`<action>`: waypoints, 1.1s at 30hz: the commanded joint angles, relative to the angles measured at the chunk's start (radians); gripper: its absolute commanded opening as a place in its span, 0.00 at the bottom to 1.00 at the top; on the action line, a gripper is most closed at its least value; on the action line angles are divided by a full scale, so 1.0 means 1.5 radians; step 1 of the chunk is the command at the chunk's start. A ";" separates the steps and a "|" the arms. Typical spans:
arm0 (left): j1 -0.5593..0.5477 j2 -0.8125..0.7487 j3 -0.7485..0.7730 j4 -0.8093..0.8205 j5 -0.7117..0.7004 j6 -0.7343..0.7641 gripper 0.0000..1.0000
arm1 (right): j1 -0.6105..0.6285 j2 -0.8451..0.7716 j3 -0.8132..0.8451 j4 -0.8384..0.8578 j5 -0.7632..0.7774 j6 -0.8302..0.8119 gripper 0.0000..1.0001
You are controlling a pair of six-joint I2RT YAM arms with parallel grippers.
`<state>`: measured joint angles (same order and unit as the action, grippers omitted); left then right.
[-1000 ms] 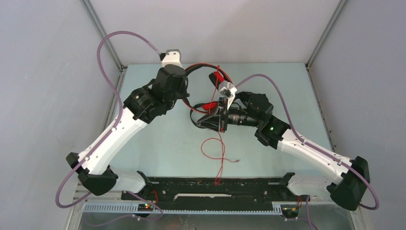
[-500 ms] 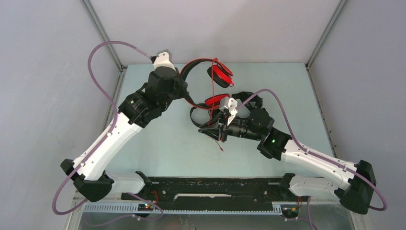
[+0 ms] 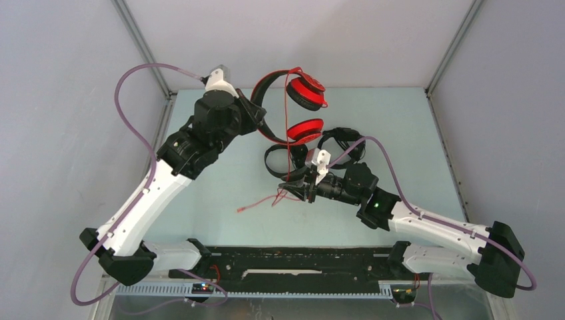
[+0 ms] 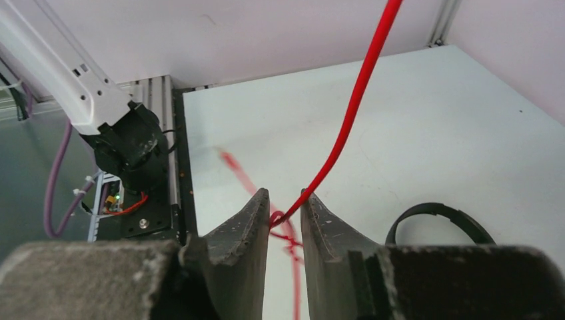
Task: Wrap the headphones
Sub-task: Wrap the headphones cable around the headphones.
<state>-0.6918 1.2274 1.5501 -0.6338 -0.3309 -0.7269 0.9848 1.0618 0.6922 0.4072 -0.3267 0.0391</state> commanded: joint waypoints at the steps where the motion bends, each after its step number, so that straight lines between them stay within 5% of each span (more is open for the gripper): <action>1: 0.009 -0.032 -0.010 0.096 0.051 -0.061 0.00 | 0.004 -0.003 -0.013 0.053 0.044 -0.024 0.27; 12: 0.016 -0.027 0.001 0.110 0.088 -0.076 0.00 | 0.003 0.032 -0.045 0.067 0.064 -0.052 0.36; 33: 0.041 -0.010 0.064 0.085 0.105 -0.053 0.00 | -0.011 0.074 -0.114 0.047 0.128 -0.036 0.38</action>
<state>-0.6529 1.2255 1.5478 -0.5804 -0.1940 -0.7860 0.9695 1.1843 0.5373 0.4652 -0.1688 -0.0326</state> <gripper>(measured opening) 0.055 0.370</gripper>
